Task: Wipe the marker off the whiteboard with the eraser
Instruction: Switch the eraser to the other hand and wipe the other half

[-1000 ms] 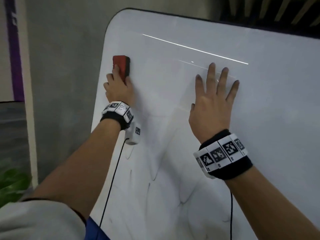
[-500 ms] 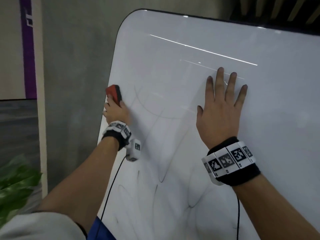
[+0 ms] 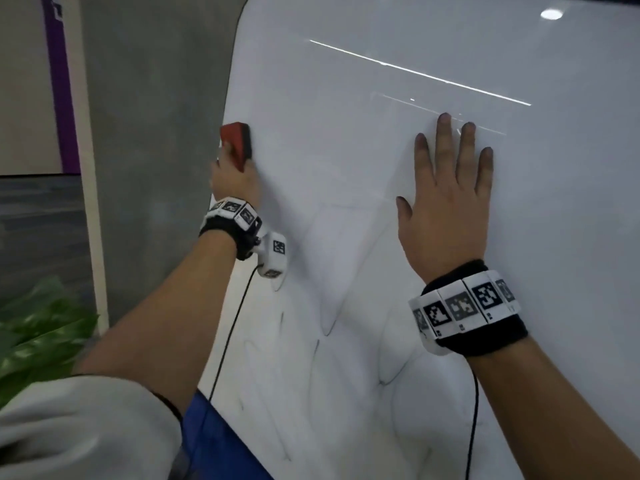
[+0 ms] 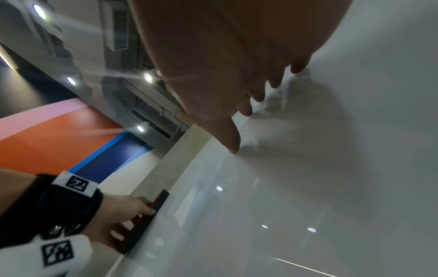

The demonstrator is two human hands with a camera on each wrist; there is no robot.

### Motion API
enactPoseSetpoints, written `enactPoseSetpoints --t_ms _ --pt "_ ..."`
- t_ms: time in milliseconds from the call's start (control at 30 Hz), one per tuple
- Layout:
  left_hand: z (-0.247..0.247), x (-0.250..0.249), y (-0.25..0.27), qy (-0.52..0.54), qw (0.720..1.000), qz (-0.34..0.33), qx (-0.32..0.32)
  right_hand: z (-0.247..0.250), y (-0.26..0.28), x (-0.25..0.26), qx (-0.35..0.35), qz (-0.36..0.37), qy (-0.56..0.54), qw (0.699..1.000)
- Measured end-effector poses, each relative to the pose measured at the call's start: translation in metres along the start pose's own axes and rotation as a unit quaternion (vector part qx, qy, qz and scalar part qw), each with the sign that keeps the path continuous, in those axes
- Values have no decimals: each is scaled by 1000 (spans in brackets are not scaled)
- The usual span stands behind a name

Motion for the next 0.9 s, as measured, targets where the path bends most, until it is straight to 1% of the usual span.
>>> enactPoseSetpoints --t_ms 33,67,133,167,233,267,300,333,367,400,433,467,500,533,567,600,633,667,700,733,767,800,833,867,900 --pt "-3 -6 4 -19 1000 4 3 0 1 -2 -1 6 -3 1000" --pt "-7 -16 16 -37 999 -13 5 -1 2 -4 -1 9 -4 1000" --pt "-15 -37 55 -34 996 -82 6 -1 3 -4 0 11 -2 1000" --pt "-18 -46 79 -27 991 -133 12 -2 3 -4 2 11 -2 1000" --pt "-22 -58 127 -12 967 -250 42 -2 5 -3 4 8 -2 1000" --pt "-22 -60 144 -1 951 -302 59 -2 6 -2 4 8 -4 1000" --pt "-19 -57 149 6 935 -346 73 -2 6 -3 4 10 -7 1000" --pt "-15 -51 146 7 925 -371 84 -2 7 -3 5 13 -8 1000" --pt "-12 -42 136 -1 926 -369 85 -1 7 -5 6 18 -9 1000" --pt "-10 -29 123 -11 938 -336 79 0 7 -7 6 23 -12 1000" --pt "-7 -13 109 -22 960 -272 64 1 8 -9 7 28 -14 999" --pt "-4 4 98 -26 982 -181 46 1 9 -10 10 32 -16 999" --pt "-2 18 94 -29 996 -77 30 1 10 -11 13 34 -14 999" --pt "-2 28 95 -33 999 19 24 0 11 -13 17 36 -10 999" --pt "-2 31 100 -36 995 87 26 0 12 -13 22 38 -5 999" --pt "-3 29 106 -38 991 127 33 0 14 -14 25 39 -2 999" --pt "-4 21 111 -38 989 140 32 -1 15 -14 25 40 -1 999" --pt "-6 11 113 -35 992 122 25 -1 15 -13 23 39 0 999" --pt "-8 -5 119 -27 997 72 20 -1 17 -12 22 39 -2 999" --pt "-10 -25 127 -13 1000 -11 23 -1 19 -10 23 37 -4 999" --pt "-14 -47 140 2 992 -117 43 -2 20 -9 23 34 -7 999" --pt "-19 -66 157 12 973 -220 72 -2 21 -8 24 32 -10 999" --pt "-22 -78 170 17 952 -293 92 -2 22 -8 27 33 -12 999" --pt "-23 -81 174 18 938 -332 94 -1 23 -10 32 38 -16 999" --pt "-23 -76 171 13 939 -333 81 1 24 -14 39 44 -21 998"
Point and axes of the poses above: each hand's wrist, its own y-axis away from the middle knuckle, its own z-axis out of the back of the hand, x = y × z, the point moved 2 cm from there along -y, towards the middle knuckle, and after that the axes turned 14 degrees about -z, right-handed, at the moved point
